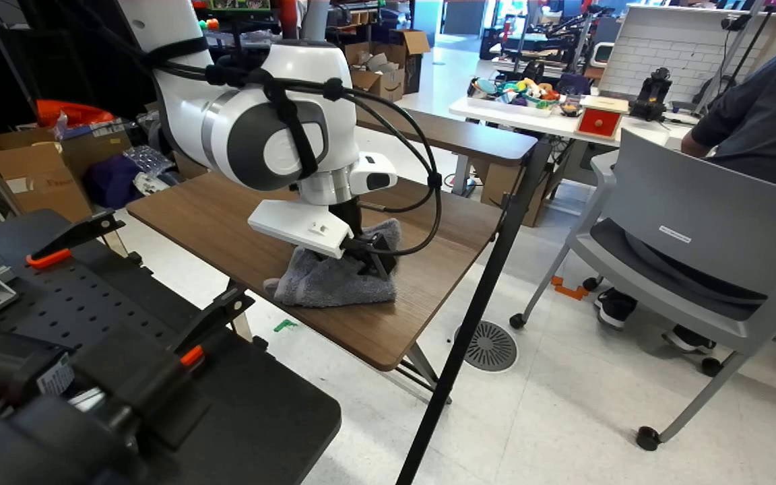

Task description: Move the potato to the left, use the grey towel to wipe the tabletop

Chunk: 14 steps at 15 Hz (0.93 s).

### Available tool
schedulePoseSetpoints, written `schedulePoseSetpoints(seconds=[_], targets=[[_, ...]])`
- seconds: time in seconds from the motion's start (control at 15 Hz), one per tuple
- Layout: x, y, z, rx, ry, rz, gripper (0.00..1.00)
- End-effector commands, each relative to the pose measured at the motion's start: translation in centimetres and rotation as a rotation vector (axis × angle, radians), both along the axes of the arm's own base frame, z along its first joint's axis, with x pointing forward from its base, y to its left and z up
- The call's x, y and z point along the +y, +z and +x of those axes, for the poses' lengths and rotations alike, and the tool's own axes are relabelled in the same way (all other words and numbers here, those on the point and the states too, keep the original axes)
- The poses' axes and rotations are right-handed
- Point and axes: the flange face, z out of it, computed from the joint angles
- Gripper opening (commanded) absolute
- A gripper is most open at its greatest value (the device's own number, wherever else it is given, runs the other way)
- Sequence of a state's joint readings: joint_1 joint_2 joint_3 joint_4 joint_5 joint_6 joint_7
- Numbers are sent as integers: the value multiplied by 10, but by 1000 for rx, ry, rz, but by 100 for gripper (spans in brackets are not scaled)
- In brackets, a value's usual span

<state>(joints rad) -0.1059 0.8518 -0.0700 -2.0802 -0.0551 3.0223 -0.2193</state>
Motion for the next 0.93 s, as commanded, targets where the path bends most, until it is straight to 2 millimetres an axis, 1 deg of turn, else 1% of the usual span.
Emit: schedulePoseSetpoints(seconds=[0.0, 0.07, 0.13, 0.2, 0.27, 0.33, 0.53, 0.6, 0.67, 0.73, 0.8, 0.87], targets=[[-37, -33, 29, 42, -128, -47, 100], [-35, -32, 30, 43, -129, -44, 100], [-30, -31, 26, 60, -119, -49, 100], [-28, -30, 24, 65, -114, -54, 92], [-24, -27, 20, 76, -107, -44, 72], [-22, -23, 18, 74, -99, -30, 66], [-19, -2, 13, 64, -76, 8, 41], [-19, 4, 12, 61, -75, 10, 39], [-21, 7, 12, 54, -76, 11, 76], [-22, 10, 12, 49, -79, 6, 72], [-24, 12, 13, 46, -81, 11, 73], [-25, 14, 13, 45, -81, 10, 77]])
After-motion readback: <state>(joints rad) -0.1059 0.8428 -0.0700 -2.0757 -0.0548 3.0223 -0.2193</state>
